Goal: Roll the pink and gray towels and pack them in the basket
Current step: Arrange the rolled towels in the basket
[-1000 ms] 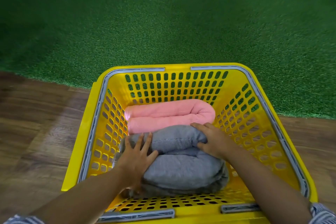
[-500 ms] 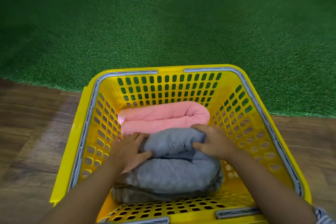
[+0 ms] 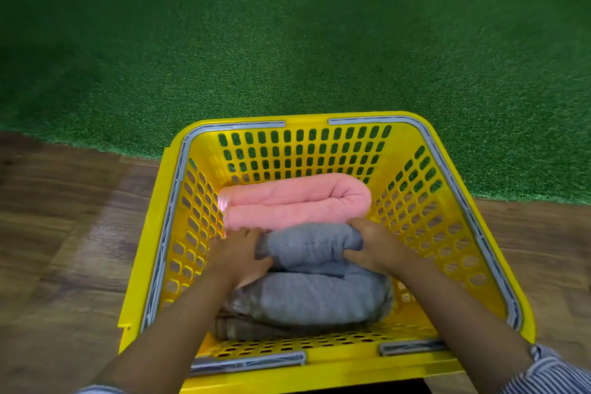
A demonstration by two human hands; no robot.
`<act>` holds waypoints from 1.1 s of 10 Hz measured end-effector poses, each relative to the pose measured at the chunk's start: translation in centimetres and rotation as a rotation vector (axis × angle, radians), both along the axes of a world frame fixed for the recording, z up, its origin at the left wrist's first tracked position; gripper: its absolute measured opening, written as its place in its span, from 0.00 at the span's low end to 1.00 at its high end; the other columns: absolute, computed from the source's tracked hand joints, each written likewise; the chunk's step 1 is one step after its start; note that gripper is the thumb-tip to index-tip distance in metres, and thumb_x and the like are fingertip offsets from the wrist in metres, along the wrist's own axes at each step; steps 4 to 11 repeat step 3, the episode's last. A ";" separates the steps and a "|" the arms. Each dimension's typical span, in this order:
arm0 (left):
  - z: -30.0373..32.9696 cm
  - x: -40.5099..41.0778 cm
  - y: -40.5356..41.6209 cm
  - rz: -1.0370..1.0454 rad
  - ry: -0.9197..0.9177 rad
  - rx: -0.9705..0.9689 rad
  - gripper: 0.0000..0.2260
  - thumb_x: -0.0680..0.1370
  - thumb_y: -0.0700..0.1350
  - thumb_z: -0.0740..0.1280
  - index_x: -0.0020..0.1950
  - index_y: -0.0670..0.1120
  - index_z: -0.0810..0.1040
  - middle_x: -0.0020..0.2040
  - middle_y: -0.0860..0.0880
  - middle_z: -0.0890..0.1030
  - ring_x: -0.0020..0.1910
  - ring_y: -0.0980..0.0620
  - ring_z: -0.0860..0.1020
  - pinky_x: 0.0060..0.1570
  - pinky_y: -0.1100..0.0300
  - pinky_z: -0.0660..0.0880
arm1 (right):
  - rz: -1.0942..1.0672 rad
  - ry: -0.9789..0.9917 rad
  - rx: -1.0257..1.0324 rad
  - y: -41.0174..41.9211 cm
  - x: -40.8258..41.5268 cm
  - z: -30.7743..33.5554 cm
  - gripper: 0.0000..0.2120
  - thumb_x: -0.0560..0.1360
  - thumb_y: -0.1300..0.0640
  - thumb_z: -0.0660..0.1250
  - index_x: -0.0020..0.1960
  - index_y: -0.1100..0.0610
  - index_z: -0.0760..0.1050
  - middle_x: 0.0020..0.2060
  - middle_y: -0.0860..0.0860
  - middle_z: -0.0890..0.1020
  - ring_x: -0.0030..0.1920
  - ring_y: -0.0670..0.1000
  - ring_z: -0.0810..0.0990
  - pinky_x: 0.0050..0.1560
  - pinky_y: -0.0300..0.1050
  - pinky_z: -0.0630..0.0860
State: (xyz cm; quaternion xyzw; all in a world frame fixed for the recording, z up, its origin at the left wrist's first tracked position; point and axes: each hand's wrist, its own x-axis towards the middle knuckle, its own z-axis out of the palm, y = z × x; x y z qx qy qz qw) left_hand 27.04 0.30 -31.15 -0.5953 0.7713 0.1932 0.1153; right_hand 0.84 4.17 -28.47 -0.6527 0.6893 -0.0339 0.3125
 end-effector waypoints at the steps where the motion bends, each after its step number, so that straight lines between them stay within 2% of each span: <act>1: 1.1 -0.3 -0.1 0.339 0.432 0.129 0.22 0.74 0.58 0.63 0.67 0.53 0.70 0.64 0.50 0.77 0.62 0.46 0.74 0.62 0.52 0.69 | -0.033 -0.018 0.021 0.5 0.1 0.9 0.29 0.71 0.51 0.68 0.68 0.57 0.64 0.64 0.55 0.70 0.62 0.54 0.70 0.59 0.44 0.67; 2: 2.8 -1.0 -0.3 0.419 0.557 0.130 0.21 0.73 0.57 0.63 0.63 0.52 0.73 0.56 0.51 0.78 0.58 0.47 0.76 0.55 0.57 0.72 | -0.072 -0.045 0.003 1.1 -0.1 2.1 0.29 0.74 0.52 0.66 0.71 0.58 0.61 0.68 0.56 0.67 0.66 0.54 0.67 0.63 0.43 0.64; 3: 5.9 -1.1 0.5 0.474 0.649 0.073 0.15 0.77 0.47 0.64 0.63 0.48 0.75 0.54 0.49 0.78 0.54 0.48 0.77 0.50 0.59 0.72 | -0.138 -0.032 0.005 3.2 -0.2 3.9 0.27 0.76 0.53 0.64 0.72 0.58 0.60 0.70 0.56 0.65 0.69 0.55 0.64 0.67 0.46 0.62; 11: 5.9 -1.1 0.5 0.474 0.649 0.073 0.15 0.77 0.47 0.64 0.63 0.48 0.75 0.54 0.49 0.78 0.54 0.48 0.77 0.50 0.59 0.72 | -0.138 -0.032 0.005 3.2 -0.2 3.9 0.27 0.76 0.53 0.64 0.72 0.58 0.60 0.70 0.56 0.65 0.69 0.55 0.64 0.67 0.46 0.62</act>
